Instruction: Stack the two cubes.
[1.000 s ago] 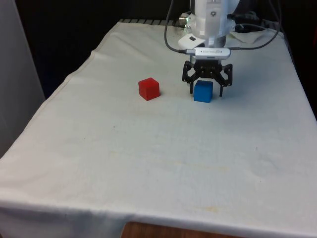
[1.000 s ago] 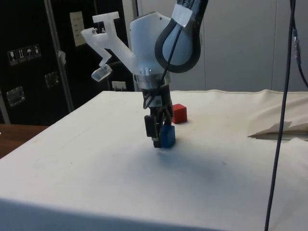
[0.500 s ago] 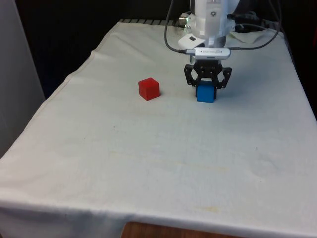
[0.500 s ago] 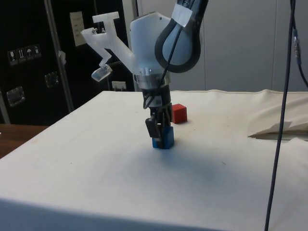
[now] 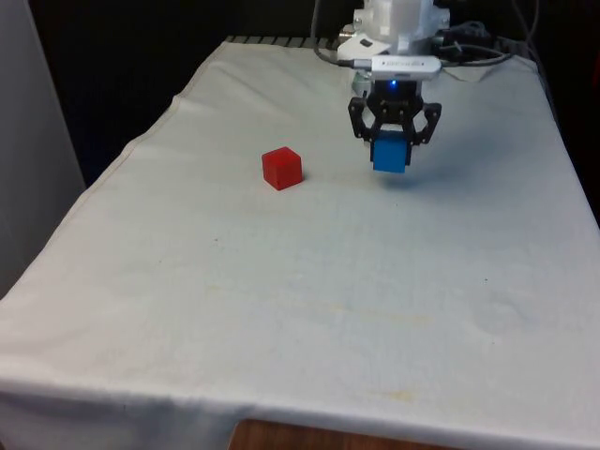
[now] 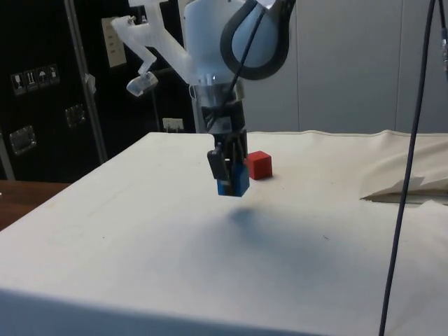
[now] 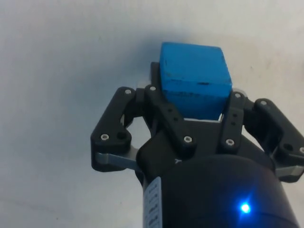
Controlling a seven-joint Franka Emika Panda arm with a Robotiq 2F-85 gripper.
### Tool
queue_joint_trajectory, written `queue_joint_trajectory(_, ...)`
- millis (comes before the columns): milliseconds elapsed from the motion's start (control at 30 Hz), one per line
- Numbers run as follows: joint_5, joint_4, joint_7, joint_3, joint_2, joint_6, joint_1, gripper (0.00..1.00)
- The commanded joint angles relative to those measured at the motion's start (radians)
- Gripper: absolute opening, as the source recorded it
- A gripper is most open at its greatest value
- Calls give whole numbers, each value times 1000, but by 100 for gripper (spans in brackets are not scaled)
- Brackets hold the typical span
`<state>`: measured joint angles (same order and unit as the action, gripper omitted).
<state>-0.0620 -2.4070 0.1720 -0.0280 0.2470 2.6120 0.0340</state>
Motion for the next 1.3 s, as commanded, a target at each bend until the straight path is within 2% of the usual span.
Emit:
queue_joint_trajectory(0,-4,-3,1,0,-17,-14,2,1)
queue_joint_trajectory(100,0,-2,-2,-1,-23,-20,0,1)
queue_joint_trajectory(133,-6,-6,-3,0,-49,-45,2,1)
queue_joint_trajectory(367,-2,-10,-16,-2,-99,-97,1,1)
queue_joint_trajectory(667,-7,-3,-13,-4,-107,-119,5,1)
queue_joint_trajectory(800,-7,-2,-18,-3,-116,-130,2,1)
queue_joint_trajectory(933,-3,-3,-41,10,-128,-137,-7,1)
queue_joint_trajectory(1000,-1,-3,-60,26,-135,-144,-8,1)
queue_joint_trajectory(1033,-1,-1,-54,25,-130,-138,-4,1)
queue_joint_trajectory(1067,0,-3,-67,33,-137,-145,-9,1)
queue_joint_trajectory(1267,6,-4,-116,74,-139,-143,-13,1)
